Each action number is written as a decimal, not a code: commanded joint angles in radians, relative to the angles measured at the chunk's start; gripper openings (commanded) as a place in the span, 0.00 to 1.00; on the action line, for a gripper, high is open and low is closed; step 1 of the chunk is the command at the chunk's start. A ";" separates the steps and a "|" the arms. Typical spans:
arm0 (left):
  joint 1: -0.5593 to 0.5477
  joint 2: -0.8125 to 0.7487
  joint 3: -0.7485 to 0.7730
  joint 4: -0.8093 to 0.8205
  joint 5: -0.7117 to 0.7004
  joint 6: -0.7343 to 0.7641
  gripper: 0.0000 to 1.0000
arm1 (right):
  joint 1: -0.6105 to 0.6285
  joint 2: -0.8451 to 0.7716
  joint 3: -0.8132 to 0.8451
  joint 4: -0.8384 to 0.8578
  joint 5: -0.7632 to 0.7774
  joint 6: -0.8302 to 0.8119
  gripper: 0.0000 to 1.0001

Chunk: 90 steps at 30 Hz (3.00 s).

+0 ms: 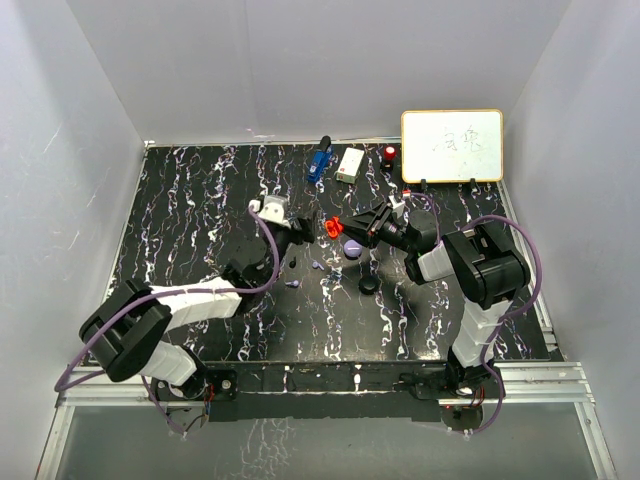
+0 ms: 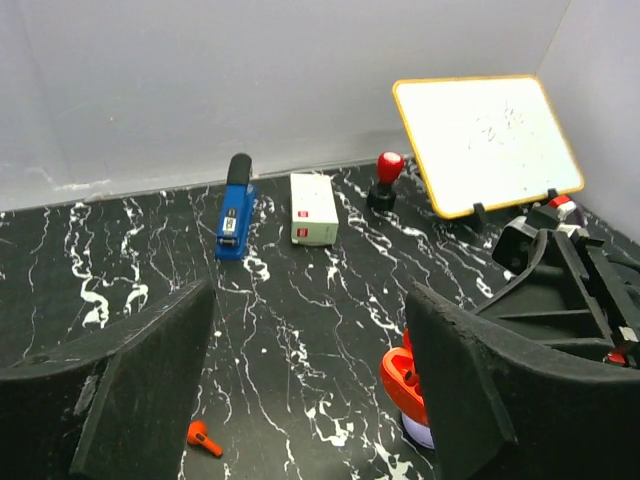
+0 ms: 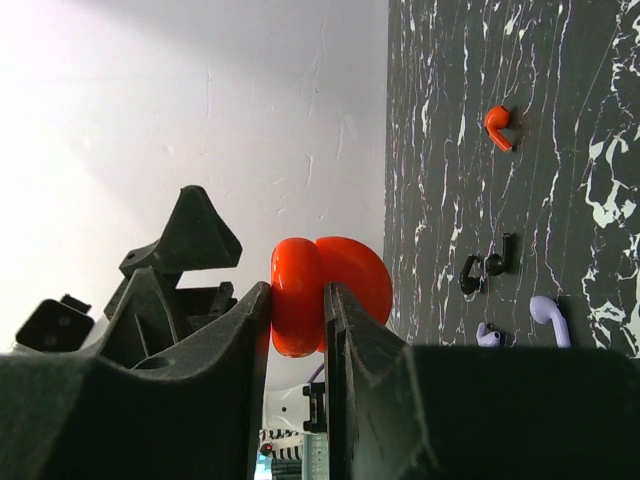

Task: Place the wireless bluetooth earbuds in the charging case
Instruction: Place the earbud in the charging case, then pick up the earbud from the center of the board.

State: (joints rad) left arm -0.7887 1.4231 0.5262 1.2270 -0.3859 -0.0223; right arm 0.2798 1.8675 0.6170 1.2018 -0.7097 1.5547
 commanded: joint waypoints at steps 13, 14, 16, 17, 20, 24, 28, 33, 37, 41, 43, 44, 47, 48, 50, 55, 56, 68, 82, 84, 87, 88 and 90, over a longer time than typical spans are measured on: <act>-0.004 0.033 0.194 -0.456 0.208 -0.041 0.78 | 0.002 0.002 0.022 0.071 0.003 0.004 0.00; -0.004 0.033 0.195 -0.459 0.216 -0.042 0.78 | 0.002 0.002 0.020 0.070 0.002 0.005 0.00; -0.004 0.033 0.200 -0.468 0.223 -0.042 0.78 | 0.002 0.001 0.020 0.070 0.003 0.003 0.00; -0.004 0.034 0.201 -0.472 0.227 -0.041 0.78 | 0.003 0.001 0.020 0.071 0.002 0.004 0.00; -0.004 0.043 0.206 -0.476 0.234 -0.042 0.78 | 0.002 -0.002 0.018 0.071 0.003 0.004 0.00; -0.005 0.061 0.215 -0.483 0.227 -0.039 0.78 | 0.001 -0.004 0.018 0.069 0.002 0.004 0.00; -0.004 0.084 0.228 -0.479 0.214 -0.033 0.78 | 0.002 -0.003 0.020 0.068 0.001 0.004 0.00; -0.004 0.106 0.232 -0.460 0.189 -0.024 0.79 | 0.001 -0.002 0.021 0.070 0.001 0.004 0.00; -0.004 0.114 0.233 -0.449 0.162 -0.017 0.79 | 0.002 -0.001 0.020 0.070 0.001 0.004 0.00; -0.004 0.119 0.235 -0.442 0.139 -0.013 0.79 | 0.002 -0.001 0.020 0.071 0.000 0.004 0.00; -0.004 0.123 0.237 -0.441 0.130 -0.011 0.79 | 0.002 -0.002 0.020 0.071 0.000 0.004 0.00; -0.004 0.126 0.237 -0.440 0.129 -0.011 0.79 | 0.002 -0.003 0.020 0.071 0.001 0.004 0.00; -0.004 0.136 0.241 -0.439 0.118 -0.011 0.79 | 0.002 -0.002 0.019 0.071 0.000 0.004 0.00; -0.004 0.138 0.241 -0.437 0.111 -0.012 0.79 | 0.002 -0.001 0.019 0.071 0.002 0.004 0.00; -0.004 0.139 0.235 -0.426 0.105 -0.012 0.79 | 0.002 -0.005 0.017 0.071 0.001 0.004 0.00; -0.004 0.129 0.225 -0.405 0.084 -0.012 0.79 | 0.002 -0.002 0.017 0.073 0.001 0.005 0.00; -0.004 0.129 0.224 -0.402 0.081 -0.012 0.79 | 0.002 -0.001 0.016 0.073 0.001 0.004 0.00; -0.004 0.107 0.207 -0.372 0.065 -0.017 0.79 | 0.001 -0.002 0.013 0.073 0.003 0.004 0.00; 0.060 -0.104 0.161 -0.650 -0.103 -0.240 0.78 | -0.002 0.035 0.020 0.087 0.000 -0.011 0.00; 0.108 -0.063 0.189 -0.737 -0.043 -0.324 0.77 | -0.002 0.032 0.017 0.096 0.002 -0.015 0.00; 0.169 0.044 0.260 -0.877 0.013 -0.439 0.71 | -0.002 0.010 0.010 0.076 0.017 -0.041 0.00; 0.178 0.072 0.280 -0.899 0.021 -0.458 0.68 | -0.002 -0.001 0.008 0.059 0.023 -0.053 0.00; 0.186 0.115 0.296 -0.912 0.020 -0.480 0.64 | -0.002 -0.020 0.008 0.033 0.026 -0.076 0.00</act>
State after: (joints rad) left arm -0.6312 1.4769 0.7692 0.4767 -0.4065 -0.3702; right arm 0.2798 1.9038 0.6170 1.2076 -0.7029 1.5326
